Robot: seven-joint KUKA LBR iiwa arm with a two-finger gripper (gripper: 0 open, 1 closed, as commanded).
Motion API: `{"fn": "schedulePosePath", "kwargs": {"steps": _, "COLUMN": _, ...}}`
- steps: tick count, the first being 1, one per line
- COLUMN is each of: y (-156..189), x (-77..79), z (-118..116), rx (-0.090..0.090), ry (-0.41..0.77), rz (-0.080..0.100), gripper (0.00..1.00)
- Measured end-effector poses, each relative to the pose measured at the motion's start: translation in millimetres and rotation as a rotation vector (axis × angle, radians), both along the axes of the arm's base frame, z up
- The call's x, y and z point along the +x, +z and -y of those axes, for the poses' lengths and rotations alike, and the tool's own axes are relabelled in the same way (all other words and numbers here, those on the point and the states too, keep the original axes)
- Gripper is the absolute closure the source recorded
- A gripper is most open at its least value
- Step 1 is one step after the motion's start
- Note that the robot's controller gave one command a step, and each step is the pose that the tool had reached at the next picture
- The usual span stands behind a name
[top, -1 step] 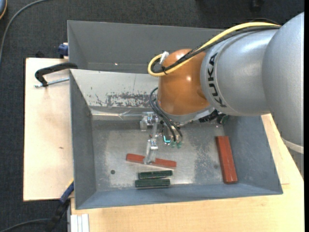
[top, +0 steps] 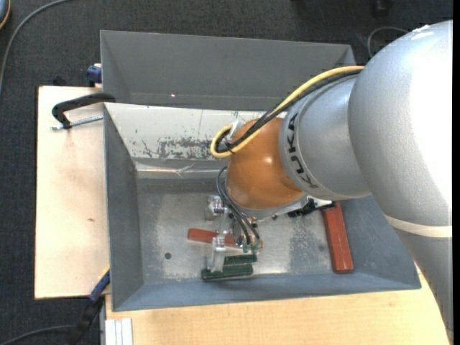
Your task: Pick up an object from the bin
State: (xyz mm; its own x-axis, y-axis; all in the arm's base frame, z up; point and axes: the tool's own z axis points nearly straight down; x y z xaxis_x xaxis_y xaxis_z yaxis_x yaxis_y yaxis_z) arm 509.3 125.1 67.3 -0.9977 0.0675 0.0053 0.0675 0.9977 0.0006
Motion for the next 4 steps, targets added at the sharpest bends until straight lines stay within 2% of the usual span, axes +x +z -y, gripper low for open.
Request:
{"fn": "schedulePosePath", "kwargs": {"steps": 1, "y": 33.3, "x": -14.6, "z": 12.5, "rx": 0.0, "ry": -0.101, "rz": 0.004, "gripper": 0.0}}
{"fn": "schedulePosePath", "kwargs": {"steps": 2, "y": 33.2, "x": -15.6, "z": 19.0, "rx": 0.0, "ry": -0.179, "rz": 0.004, "gripper": 0.0}}
{"fn": "schedulePosePath", "kwargs": {"steps": 3, "y": 3.4, "x": -15.7, "z": 20.4, "rx": 0.0, "ry": -0.111, "rz": 0.003, "gripper": 0.0}}
{"fn": "schedulePosePath", "kwargs": {"steps": 4, "y": 4.1, "x": -15.4, "z": 19.5, "rx": 0.001, "ry": -0.111, "rz": 0.005, "gripper": 0.0}}
